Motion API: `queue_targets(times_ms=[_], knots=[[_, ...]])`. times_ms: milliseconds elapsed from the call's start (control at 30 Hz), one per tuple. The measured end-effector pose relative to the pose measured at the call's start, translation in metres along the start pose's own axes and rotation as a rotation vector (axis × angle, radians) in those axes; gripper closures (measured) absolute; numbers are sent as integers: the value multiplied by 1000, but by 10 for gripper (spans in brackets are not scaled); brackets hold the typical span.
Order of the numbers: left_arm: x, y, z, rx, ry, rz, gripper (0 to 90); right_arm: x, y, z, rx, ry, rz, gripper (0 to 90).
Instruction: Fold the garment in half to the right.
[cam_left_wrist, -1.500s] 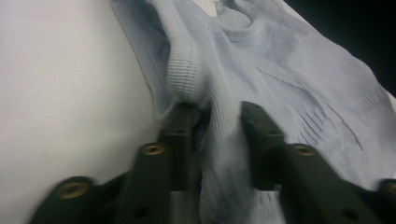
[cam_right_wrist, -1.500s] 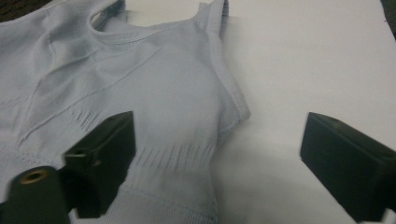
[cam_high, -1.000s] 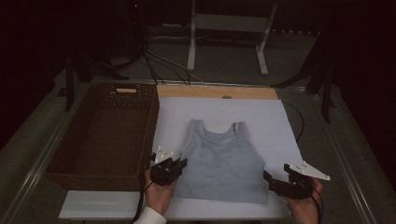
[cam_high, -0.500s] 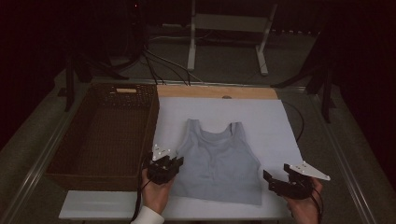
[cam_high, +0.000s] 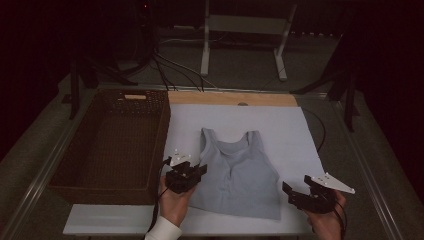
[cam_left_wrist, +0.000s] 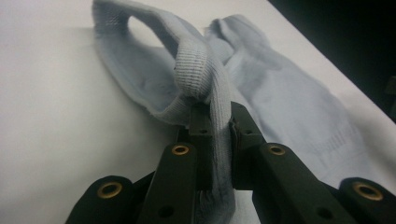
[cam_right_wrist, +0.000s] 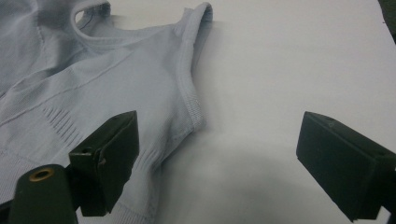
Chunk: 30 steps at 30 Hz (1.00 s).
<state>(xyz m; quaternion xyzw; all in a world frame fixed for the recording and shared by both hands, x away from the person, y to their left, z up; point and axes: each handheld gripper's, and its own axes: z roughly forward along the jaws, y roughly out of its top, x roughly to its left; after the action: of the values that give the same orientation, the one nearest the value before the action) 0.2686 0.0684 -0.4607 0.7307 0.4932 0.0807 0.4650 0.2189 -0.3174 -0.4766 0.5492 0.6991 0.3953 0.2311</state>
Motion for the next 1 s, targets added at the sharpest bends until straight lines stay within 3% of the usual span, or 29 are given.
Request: queue_targets(times_ms=[1000], knots=[[-38, 21, 18, 7, -122, 67, 831, -1, 0, 1, -6, -1, 4, 126]])
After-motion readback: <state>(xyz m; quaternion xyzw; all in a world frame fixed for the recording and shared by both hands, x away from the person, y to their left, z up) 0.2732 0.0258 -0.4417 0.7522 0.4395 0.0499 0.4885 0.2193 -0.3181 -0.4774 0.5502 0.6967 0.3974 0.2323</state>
